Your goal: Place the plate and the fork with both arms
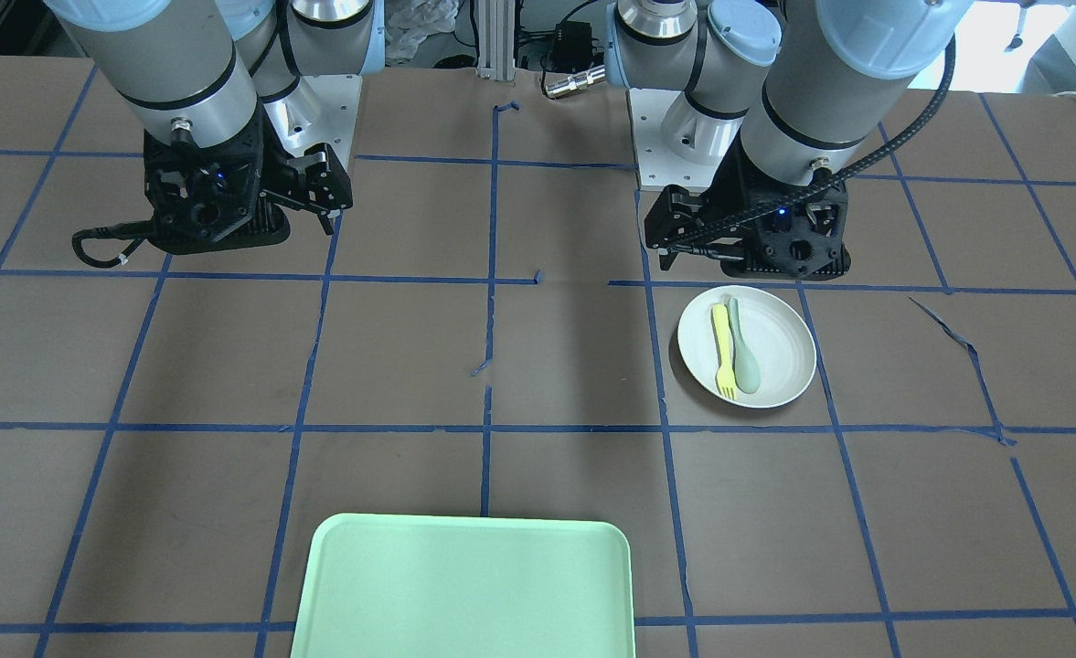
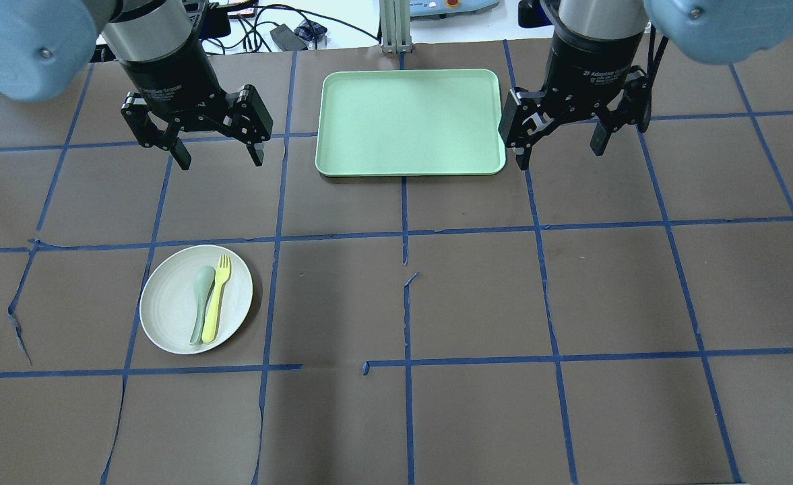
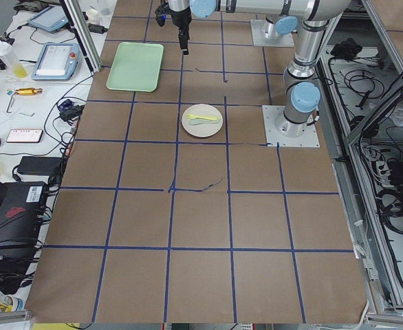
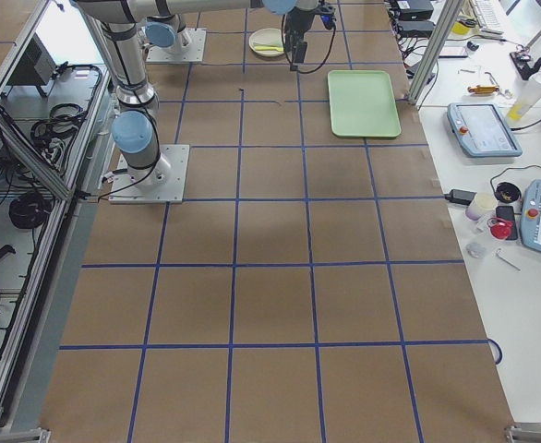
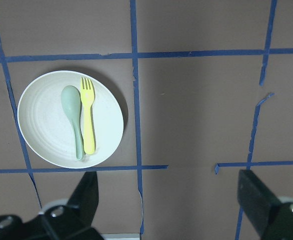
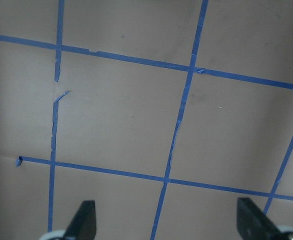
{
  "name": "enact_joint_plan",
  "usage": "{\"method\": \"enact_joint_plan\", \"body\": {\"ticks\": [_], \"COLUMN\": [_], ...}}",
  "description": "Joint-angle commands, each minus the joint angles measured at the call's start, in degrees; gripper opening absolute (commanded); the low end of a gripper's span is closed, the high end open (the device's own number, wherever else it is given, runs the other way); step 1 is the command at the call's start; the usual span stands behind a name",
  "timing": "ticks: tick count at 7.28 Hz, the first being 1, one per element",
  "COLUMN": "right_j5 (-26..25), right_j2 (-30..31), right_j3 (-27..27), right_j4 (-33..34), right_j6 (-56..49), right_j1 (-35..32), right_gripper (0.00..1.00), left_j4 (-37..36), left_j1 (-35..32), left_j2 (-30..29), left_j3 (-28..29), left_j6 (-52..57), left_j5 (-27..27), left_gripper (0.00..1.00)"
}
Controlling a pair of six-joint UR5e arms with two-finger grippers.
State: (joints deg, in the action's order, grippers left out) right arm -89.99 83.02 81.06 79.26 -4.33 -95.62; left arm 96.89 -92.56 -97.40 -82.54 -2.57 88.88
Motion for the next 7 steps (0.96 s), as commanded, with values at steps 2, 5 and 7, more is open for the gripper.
{"method": "enact_joint_plan", "body": {"ticks": [2, 5, 7], "right_j5": [0.0, -0.5, -0.2], "right_j2": [-0.1, -0.1, -0.2], "right_j3": [0.3, 0.3, 0.4], "right_j4": [0.1, 0.5, 0.5], "right_j6": [0.4, 0.4, 0.5], "right_j1": [0.0, 0.0, -0.4], "right_gripper": [1.00, 1.00, 1.00], "left_j4": [-0.1, -1.2, -2.7], "left_j1": [0.1, -0.2, -0.3], "left_j2": [-0.1, -0.8, -1.5], "left_j3": [0.0, -0.1, -0.6], "left_j6": [0.0, 0.0, -0.3], "left_j5": [0.2, 0.7, 0.3], "left_gripper": [1.00, 1.00, 1.00]}}
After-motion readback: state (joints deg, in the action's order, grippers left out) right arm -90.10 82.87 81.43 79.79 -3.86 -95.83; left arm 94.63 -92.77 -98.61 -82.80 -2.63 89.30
